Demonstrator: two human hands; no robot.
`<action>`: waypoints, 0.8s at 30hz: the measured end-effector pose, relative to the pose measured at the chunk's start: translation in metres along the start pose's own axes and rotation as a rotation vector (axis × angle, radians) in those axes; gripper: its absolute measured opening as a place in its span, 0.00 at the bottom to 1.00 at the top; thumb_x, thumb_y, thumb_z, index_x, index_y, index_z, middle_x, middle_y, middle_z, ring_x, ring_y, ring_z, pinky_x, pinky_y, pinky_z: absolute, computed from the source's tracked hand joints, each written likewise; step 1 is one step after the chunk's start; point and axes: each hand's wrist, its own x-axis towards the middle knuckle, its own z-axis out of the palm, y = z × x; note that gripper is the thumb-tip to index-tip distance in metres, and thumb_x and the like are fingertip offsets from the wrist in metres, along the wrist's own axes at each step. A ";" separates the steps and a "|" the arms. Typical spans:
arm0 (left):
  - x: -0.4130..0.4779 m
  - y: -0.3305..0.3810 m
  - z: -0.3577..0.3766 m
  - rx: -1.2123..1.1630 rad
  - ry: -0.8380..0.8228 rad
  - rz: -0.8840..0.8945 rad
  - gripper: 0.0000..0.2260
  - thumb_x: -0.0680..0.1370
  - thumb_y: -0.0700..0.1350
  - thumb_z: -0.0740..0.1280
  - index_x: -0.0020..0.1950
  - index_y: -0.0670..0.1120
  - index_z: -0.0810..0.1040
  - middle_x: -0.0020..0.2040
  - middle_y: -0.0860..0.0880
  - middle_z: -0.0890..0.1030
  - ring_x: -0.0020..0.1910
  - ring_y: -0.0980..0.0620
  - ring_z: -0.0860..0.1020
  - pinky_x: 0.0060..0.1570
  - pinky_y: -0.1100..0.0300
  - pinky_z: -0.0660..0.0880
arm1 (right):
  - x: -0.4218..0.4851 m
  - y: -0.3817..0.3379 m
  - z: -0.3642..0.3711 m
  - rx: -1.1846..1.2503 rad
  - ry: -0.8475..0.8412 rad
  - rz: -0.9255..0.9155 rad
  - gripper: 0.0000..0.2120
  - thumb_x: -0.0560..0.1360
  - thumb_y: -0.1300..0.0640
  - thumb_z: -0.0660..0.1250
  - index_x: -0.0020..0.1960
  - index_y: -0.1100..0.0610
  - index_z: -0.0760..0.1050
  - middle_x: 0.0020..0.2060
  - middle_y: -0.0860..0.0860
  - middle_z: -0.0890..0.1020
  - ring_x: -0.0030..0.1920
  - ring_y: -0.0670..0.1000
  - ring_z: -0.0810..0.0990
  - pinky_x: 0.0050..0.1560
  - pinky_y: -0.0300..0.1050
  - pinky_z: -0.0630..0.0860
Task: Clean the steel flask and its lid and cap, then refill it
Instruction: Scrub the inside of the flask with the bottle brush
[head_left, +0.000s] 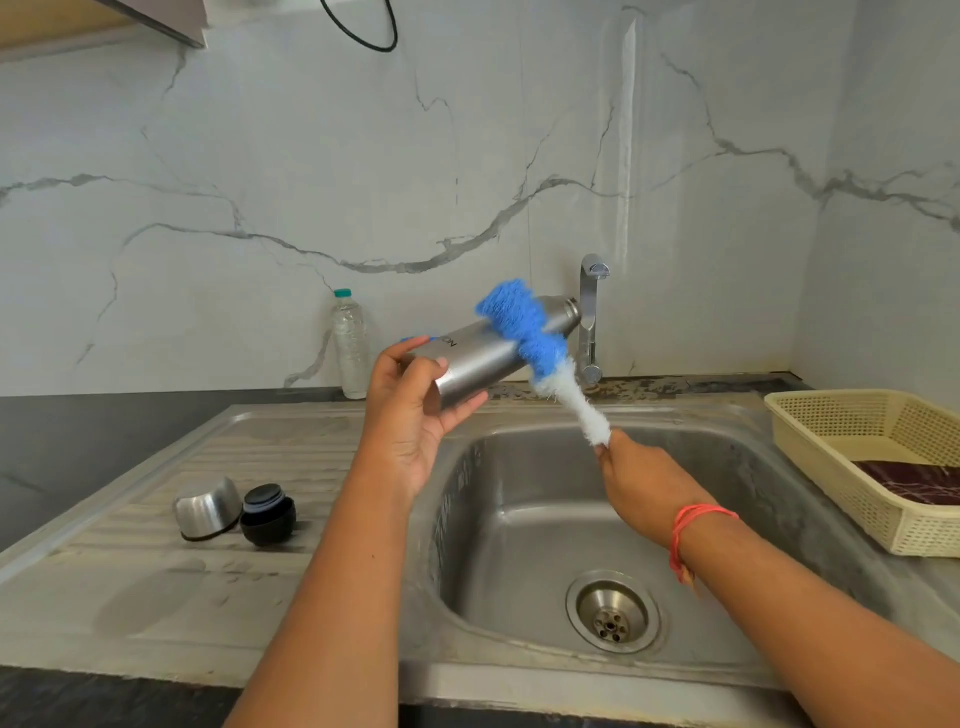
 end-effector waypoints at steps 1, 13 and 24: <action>0.000 0.000 0.000 -0.003 -0.008 0.001 0.14 0.74 0.35 0.69 0.57 0.48 0.79 0.60 0.43 0.73 0.64 0.40 0.76 0.50 0.38 0.82 | 0.002 0.000 0.000 0.013 0.007 0.005 0.14 0.86 0.52 0.48 0.64 0.54 0.68 0.38 0.53 0.79 0.38 0.54 0.79 0.37 0.50 0.72; 0.000 0.017 -0.010 -0.007 0.043 0.033 0.14 0.73 0.43 0.70 0.58 0.49 0.79 0.70 0.38 0.75 0.65 0.35 0.78 0.48 0.46 0.82 | -0.002 0.010 -0.003 0.037 0.038 0.049 0.15 0.86 0.50 0.48 0.63 0.54 0.69 0.39 0.52 0.78 0.38 0.52 0.77 0.38 0.49 0.70; -0.002 0.019 -0.009 -0.065 0.021 0.002 0.12 0.75 0.43 0.68 0.58 0.48 0.78 0.69 0.38 0.76 0.67 0.34 0.77 0.46 0.48 0.82 | 0.001 0.011 -0.004 0.068 0.025 0.082 0.13 0.86 0.50 0.48 0.56 0.54 0.68 0.39 0.52 0.78 0.37 0.51 0.77 0.33 0.46 0.68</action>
